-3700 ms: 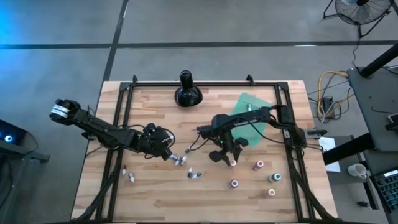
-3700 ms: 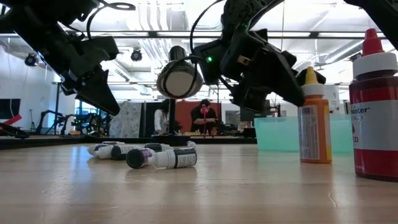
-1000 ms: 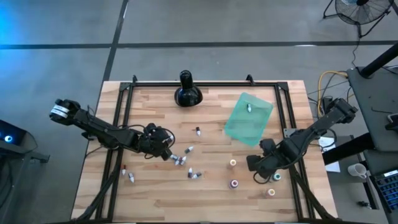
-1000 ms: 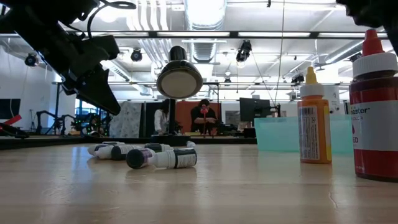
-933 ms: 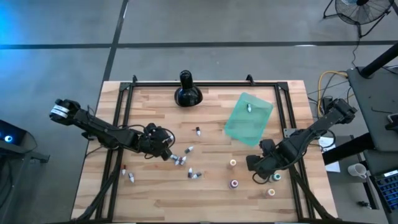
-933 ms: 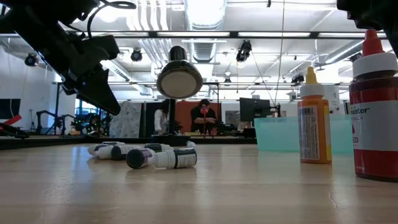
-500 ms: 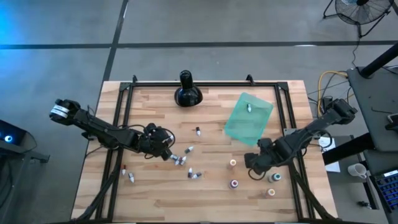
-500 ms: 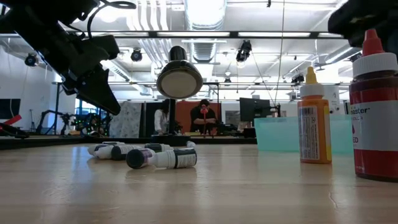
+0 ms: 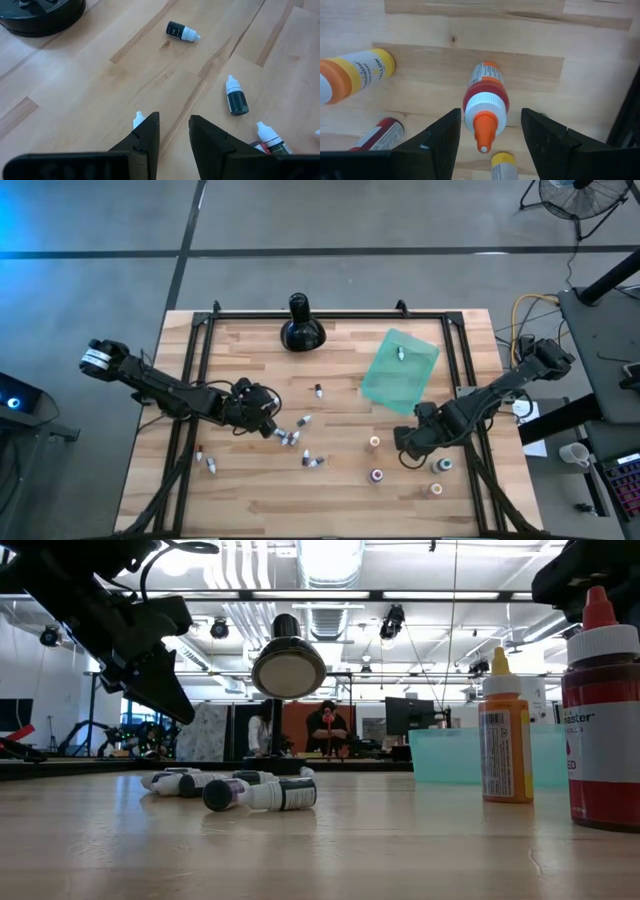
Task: Pick & Place food coloring
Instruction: Put the large orange food coloring bottle into the green bin
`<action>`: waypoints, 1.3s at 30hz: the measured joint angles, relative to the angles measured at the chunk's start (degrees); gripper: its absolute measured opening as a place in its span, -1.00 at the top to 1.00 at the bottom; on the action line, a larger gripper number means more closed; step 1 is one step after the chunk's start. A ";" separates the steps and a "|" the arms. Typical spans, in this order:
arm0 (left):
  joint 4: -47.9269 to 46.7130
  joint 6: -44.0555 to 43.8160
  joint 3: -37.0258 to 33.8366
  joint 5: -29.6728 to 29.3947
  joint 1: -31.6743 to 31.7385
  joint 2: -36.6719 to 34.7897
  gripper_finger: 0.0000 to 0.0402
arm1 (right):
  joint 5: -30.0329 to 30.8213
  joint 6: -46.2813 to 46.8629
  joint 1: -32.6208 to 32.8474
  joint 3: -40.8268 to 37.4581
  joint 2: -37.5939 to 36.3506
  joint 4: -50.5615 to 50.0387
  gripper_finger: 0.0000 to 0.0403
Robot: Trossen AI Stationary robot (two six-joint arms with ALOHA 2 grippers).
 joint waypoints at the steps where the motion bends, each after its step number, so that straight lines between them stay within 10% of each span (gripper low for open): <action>1: 0.01 -0.03 0.00 0.00 0.00 0.00 0.60 | 0.00 0.09 0.00 0.00 0.00 0.06 0.03; 27: -0.01 -0.03 0.00 0.00 0.00 0.00 0.60 | -0.72 -1.10 -0.31 5.01 -0.02 -3.16 0.44; 39: 0.01 1.04 0.00 -0.03 0.07 0.01 0.60 | 14.80 -7.71 -9.16 24.66 -0.36 -27.43 0.45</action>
